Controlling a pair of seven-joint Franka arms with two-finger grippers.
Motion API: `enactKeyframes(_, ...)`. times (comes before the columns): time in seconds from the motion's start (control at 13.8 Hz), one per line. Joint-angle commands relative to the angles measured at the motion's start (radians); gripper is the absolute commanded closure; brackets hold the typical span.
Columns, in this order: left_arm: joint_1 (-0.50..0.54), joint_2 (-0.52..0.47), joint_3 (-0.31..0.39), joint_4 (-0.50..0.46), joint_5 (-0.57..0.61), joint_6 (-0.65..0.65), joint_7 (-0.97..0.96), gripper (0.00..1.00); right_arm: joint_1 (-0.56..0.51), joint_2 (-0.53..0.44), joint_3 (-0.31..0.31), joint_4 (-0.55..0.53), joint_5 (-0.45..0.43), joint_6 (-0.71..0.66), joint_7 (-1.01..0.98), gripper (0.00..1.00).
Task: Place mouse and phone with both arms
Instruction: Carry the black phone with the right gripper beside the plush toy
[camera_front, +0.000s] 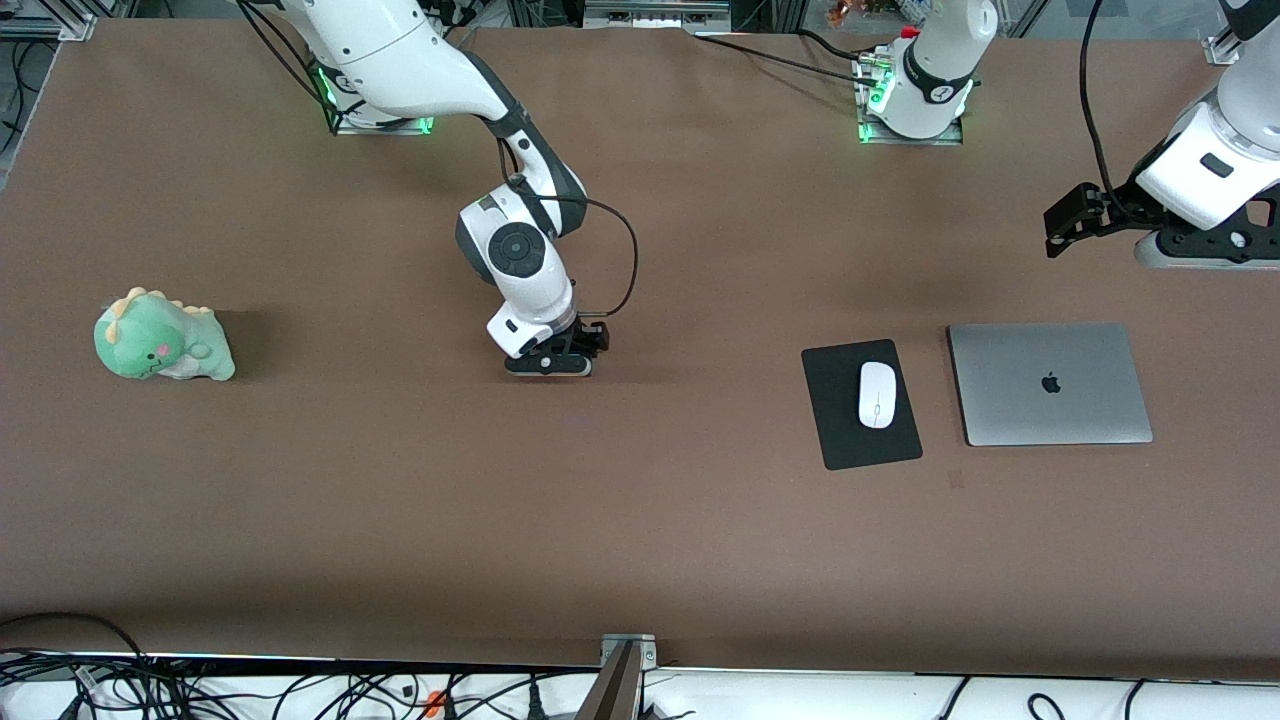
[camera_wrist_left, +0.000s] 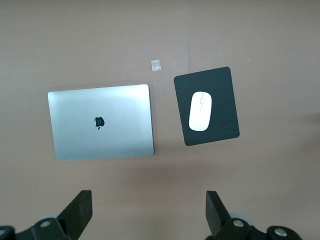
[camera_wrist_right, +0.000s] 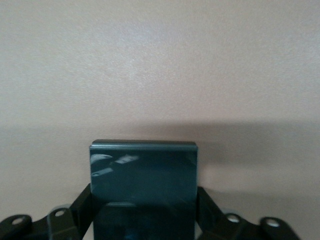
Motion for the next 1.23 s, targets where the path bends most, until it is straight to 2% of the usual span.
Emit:
enactKeyframes(0.0,0.005,0.005,-0.003,0.022,-0.021,-0.013,0.003,0.0,0.007,0.03,-0.002,0.038,0.004,-0.012,0.008,0.58)
enactKeyframes(0.29,0.005,0.006,-0.005,0.025,-0.021,-0.01,0.002,0.0,-0.014,0.027,-0.005,0.169,0.003,-0.25,0.039,0.66)
enactKeyframes(0.51,0.004,0.014,-0.005,0.05,-0.021,-0.011,0.002,0.0,-0.09,0.015,-0.005,0.213,0.004,-0.371,-0.104,0.67)
enactKeyframes(0.87,0.002,0.016,-0.005,0.053,-0.019,-0.011,0.004,0.0,-0.253,-0.092,-0.023,0.178,0.007,-0.503,-0.365,0.67)
enactKeyframes(1.16,0.002,0.016,-0.005,0.051,-0.021,-0.011,0.004,0.0,-0.368,-0.195,-0.11,0.045,0.009,-0.483,-0.576,0.67)
